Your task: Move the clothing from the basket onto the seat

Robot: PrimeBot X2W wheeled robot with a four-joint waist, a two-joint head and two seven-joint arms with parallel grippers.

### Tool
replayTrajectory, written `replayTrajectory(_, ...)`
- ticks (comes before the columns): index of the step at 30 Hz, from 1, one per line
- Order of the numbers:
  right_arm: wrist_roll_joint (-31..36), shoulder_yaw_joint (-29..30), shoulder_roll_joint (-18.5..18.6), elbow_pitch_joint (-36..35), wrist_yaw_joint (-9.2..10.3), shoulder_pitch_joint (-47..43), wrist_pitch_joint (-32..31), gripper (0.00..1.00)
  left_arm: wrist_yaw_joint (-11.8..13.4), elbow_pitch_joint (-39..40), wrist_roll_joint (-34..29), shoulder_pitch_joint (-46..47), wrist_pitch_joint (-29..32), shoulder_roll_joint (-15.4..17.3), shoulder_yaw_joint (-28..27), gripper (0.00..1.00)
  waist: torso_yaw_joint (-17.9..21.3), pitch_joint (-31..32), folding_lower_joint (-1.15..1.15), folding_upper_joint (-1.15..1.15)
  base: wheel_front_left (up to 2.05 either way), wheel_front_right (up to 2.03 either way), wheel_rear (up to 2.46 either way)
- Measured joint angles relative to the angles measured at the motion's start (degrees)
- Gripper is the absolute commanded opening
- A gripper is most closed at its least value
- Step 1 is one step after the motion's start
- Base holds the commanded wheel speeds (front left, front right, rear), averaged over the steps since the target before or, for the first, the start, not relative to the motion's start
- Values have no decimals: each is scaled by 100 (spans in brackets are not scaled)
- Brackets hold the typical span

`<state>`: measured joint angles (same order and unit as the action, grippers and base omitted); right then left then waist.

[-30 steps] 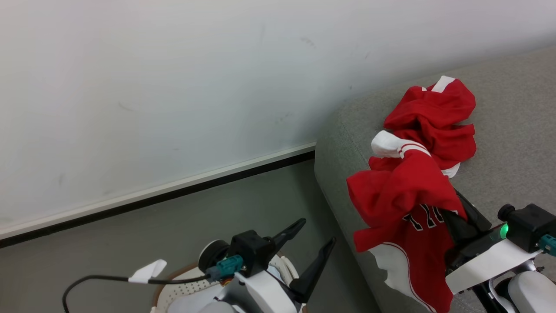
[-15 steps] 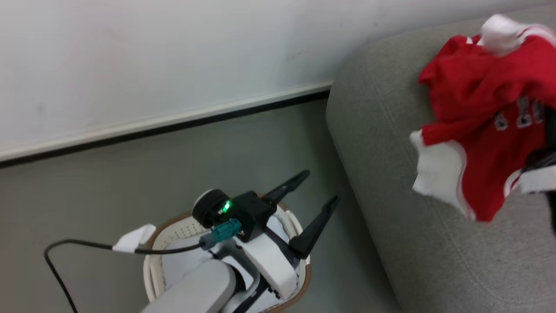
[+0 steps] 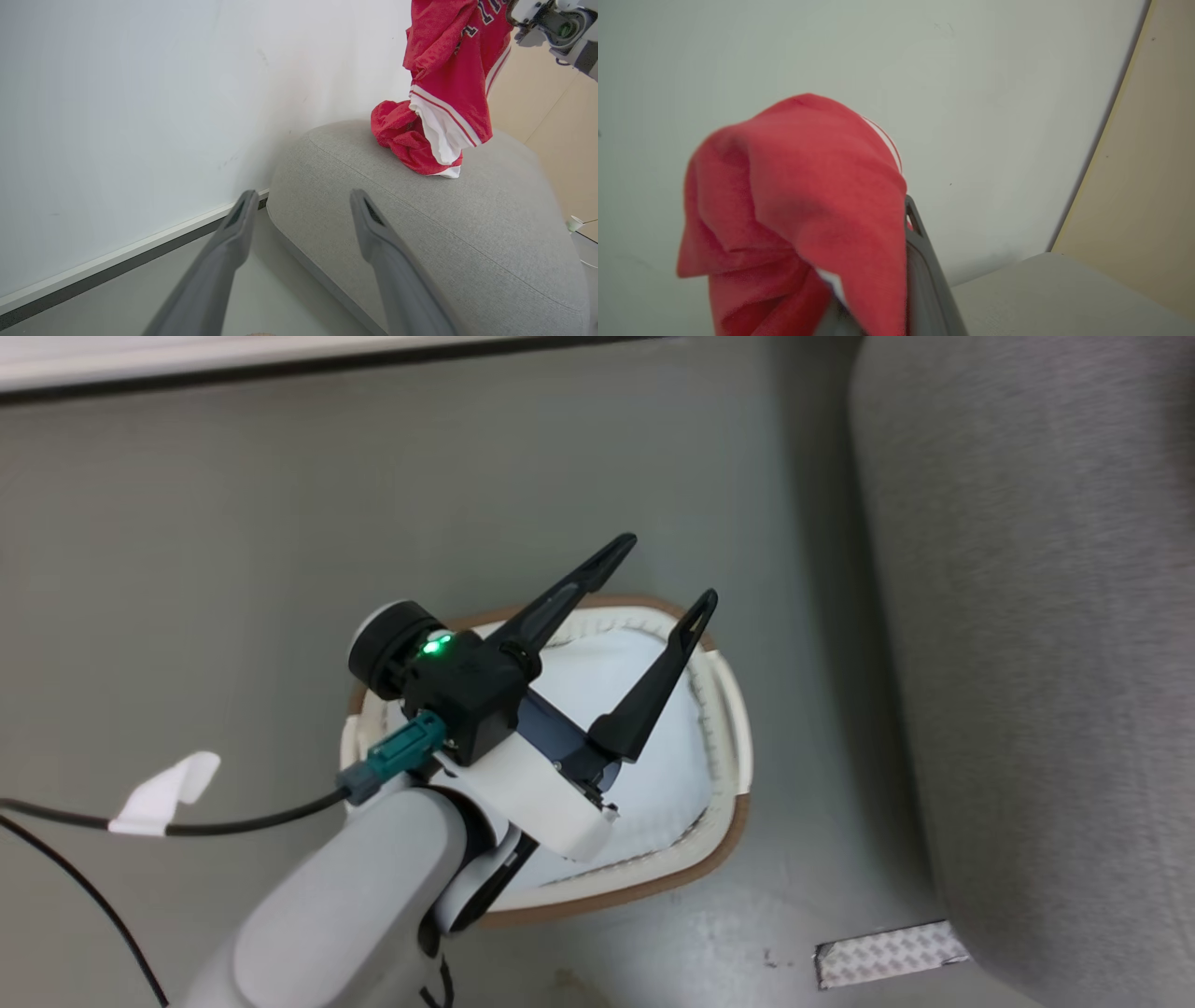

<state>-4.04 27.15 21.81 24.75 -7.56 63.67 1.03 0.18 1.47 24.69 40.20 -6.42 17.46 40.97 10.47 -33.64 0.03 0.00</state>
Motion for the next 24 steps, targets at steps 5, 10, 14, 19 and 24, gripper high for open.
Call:
replayTrajectory(5,1199,961,169,556,0,328,-41,0,76,3,2,26,-92,7,-56,100,-374,-403,0,0,0,0,0)
replayTrajectory(10,2413,1864,-120,990,0,118,156,0,114,-35,12,-154,-131,55,-3,100,-642,-633,-1,0,0,0,0)
replayTrajectory(14,3118,2268,-606,1177,0,-46,497,73,162,-40,25,-226,-148,67,19,100,-675,-590,-2,0,0,0,0)
replayTrajectory(19,3662,2515,-1109,1424,0,-37,876,100,293,-32,102,-327,-114,89,-47,100,-537,-414,-2,0,0,0,0)
replayTrajectory(24,3771,2518,-1422,1795,0,-156,1229,100,396,-59,164,-462,-105,179,-147,100,-323,-126,-2,0,0,0,0)
